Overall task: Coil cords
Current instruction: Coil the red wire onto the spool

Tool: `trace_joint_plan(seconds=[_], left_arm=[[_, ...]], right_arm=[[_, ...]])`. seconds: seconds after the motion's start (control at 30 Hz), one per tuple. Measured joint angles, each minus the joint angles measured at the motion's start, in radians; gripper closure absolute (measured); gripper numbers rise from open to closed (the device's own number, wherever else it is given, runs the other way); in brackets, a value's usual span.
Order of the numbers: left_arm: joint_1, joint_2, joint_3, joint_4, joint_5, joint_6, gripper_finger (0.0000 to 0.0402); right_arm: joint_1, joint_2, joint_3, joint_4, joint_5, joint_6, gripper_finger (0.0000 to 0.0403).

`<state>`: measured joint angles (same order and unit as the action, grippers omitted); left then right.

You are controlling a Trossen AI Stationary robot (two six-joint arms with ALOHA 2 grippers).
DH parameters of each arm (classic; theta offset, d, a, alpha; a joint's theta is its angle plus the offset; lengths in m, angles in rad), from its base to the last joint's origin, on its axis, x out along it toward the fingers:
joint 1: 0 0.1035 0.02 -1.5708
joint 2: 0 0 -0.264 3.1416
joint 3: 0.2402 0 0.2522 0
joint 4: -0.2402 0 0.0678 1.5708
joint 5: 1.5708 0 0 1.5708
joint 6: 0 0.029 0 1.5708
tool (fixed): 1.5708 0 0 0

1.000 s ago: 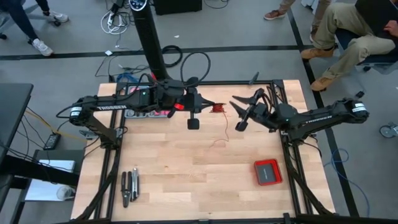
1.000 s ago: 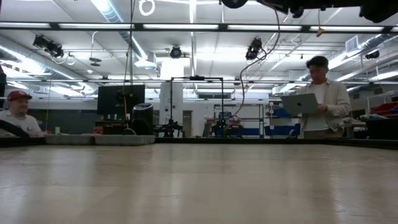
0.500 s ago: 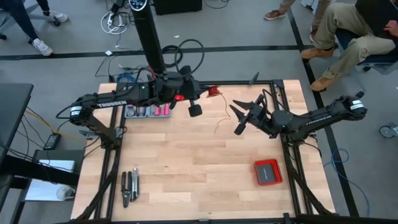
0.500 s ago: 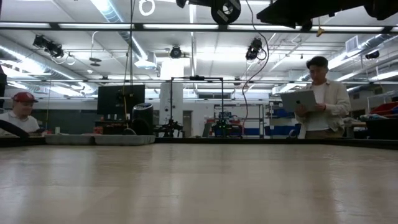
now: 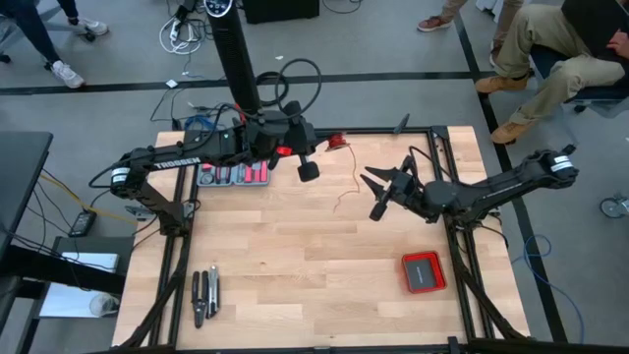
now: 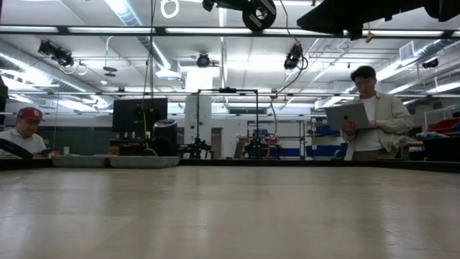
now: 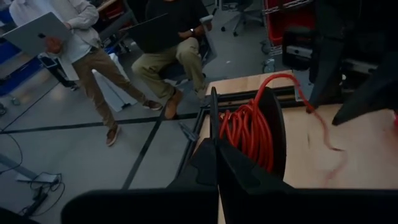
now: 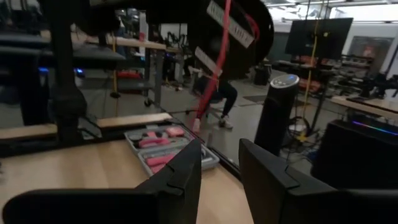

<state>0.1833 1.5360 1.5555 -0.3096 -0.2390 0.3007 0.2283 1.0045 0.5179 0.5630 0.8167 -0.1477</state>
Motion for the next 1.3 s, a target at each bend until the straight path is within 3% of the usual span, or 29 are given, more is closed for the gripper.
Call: trace_joint_plan(seconds=[0.53,0.87,1.07,1.3], left_arm=[[0.000,0.000,0.000,-0.001,0.008,-0.022,0.0401],[0.000,0.000,0.000,-0.020,0.008,-0.021,0.0401],[0.000,0.000,0.000,-0.020,0.008,-0.020,0.0401],[0.000,0.000,0.000,-0.020,0.008,-0.019,0.0401]], right_arm=[[-0.026,0.107,-0.001,-0.008,-0.001,0.086,0.0298],[0.061,0.085,-0.001,0.000,0.183,0.006,0.0312],[0.075,0.081,-0.001,0.011,0.108,0.009,0.0314],[0.076,0.081,-0.001,0.011,0.094,0.024,0.0314]])
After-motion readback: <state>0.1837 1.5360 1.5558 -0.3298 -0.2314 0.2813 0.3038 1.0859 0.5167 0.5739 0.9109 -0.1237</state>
